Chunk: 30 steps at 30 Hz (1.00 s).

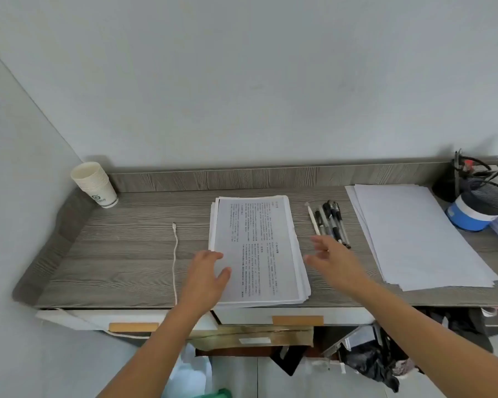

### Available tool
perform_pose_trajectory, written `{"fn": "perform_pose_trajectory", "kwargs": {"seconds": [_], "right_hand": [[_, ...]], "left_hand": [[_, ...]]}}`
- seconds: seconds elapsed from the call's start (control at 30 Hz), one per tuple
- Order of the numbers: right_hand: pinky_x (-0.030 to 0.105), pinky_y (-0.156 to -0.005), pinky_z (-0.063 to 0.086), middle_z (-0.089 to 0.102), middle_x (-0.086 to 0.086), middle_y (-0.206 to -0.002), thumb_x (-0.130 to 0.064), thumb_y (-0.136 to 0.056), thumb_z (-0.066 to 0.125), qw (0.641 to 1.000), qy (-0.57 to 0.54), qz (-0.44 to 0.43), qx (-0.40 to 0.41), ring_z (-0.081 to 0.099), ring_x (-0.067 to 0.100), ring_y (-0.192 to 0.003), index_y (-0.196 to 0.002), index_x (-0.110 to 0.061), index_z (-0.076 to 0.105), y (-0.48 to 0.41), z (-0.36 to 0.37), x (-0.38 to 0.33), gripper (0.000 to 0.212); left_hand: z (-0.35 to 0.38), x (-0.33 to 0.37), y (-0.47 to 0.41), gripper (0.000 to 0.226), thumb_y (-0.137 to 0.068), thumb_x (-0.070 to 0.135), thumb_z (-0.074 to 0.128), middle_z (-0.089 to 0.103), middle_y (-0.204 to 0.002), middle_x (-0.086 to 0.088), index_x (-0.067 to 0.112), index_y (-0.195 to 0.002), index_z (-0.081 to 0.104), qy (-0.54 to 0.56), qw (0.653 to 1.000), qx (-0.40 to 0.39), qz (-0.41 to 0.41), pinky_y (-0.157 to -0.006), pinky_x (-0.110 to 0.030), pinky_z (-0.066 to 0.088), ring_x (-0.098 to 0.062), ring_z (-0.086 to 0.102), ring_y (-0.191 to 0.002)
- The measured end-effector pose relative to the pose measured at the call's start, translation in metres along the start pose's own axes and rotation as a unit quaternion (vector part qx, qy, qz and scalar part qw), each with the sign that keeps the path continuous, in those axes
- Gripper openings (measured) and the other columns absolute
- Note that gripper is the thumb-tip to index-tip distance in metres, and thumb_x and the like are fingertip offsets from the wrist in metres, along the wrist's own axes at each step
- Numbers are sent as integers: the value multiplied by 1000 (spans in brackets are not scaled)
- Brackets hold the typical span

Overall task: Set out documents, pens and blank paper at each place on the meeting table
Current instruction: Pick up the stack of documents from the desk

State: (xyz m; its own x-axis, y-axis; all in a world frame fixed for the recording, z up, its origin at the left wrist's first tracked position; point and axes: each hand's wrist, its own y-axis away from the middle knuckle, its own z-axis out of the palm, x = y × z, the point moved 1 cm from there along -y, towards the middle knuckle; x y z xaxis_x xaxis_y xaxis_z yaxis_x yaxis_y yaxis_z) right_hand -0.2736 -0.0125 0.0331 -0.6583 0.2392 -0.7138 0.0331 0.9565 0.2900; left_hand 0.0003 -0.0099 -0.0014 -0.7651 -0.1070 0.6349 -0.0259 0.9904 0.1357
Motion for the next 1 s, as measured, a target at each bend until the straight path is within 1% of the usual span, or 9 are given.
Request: {"fn": "perform_pose_trajectory", "kwargs": {"seconds": [0.13,0.23,0.33,0.4,0.5,0.6,0.8,0.9,1.0], "right_hand": [[39,-107,38,39,9,-152,-28,-93,63,995,-71,69,-4,43,25,-135,-150,-12,30,-29,18,-17,68],[38,-98,41,41,9,-147,-23,-93,63,969,-196,148,-17,48,25,-124,-150,-7,22,-45,29,-24,73],[32,-76,48,56,9,-115,-19,-93,63,956,-235,173,-28,56,21,-94,-133,-2,42,-56,35,-36,48],[33,-70,51,65,11,-107,-19,-92,64,951,-250,179,-33,63,24,-87,-121,1,55,-65,39,-42,36],[41,-80,54,69,15,-110,-19,-91,65,930,-289,218,-67,67,32,-97,-122,-1,58,-73,45,-47,37],[42,-86,55,67,18,-115,-8,-89,64,945,-224,223,-82,66,33,-100,-123,2,58,-78,52,-46,36],[45,-85,57,68,15,-114,-7,-95,58,964,-208,153,-69,67,31,-98,-124,-3,59,-60,52,-42,29],[49,-85,57,72,10,-105,-10,-96,57,962,-246,97,-62,70,28,-94,-122,-7,62,-38,43,-44,26],[48,-83,59,73,7,-104,-11,-95,58,957,-279,41,-62,72,26,-94,-116,-13,64,-11,26,-44,21]], "left_hand": [[16,-5,-5,46,-96,35,48,40,-141,-12,13,-136,46,-143,988,-61,11,-106,-40,37,-30,36,-132],[27,-13,-2,49,-98,40,39,27,-153,-15,19,-142,36,-241,967,-77,32,-112,-42,30,-30,26,-139],[28,-16,-2,52,-98,42,37,20,-158,-15,22,-145,31,-254,963,-84,34,-116,-43,24,-30,20,-144],[28,-18,-3,53,-98,43,37,18,-158,-14,22,-146,31,-257,962,-89,38,-116,-42,23,-30,19,-144],[26,-19,-2,53,-98,43,38,16,-159,-14,22,-147,30,-254,962,-96,40,-117,-42,22,-30,16,-146],[25,-22,-3,53,-97,42,40,14,-160,-13,23,-147,30,-236,965,-104,39,-118,-42,21,-28,13,-147],[21,-31,-3,53,-93,38,53,28,-156,-6,21,-141,40,-110,990,-74,34,-116,-36,24,-23,22,-143],[9,-31,-10,64,-83,38,67,49,-136,-1,24,-140,40,79,996,-24,-21,-105,-41,44,-22,48,-127],[-14,-14,-17,79,-79,30,76,50,-127,3,19,-144,33,283,954,28,-93,-94,-41,51,-20,54,-116]]}}
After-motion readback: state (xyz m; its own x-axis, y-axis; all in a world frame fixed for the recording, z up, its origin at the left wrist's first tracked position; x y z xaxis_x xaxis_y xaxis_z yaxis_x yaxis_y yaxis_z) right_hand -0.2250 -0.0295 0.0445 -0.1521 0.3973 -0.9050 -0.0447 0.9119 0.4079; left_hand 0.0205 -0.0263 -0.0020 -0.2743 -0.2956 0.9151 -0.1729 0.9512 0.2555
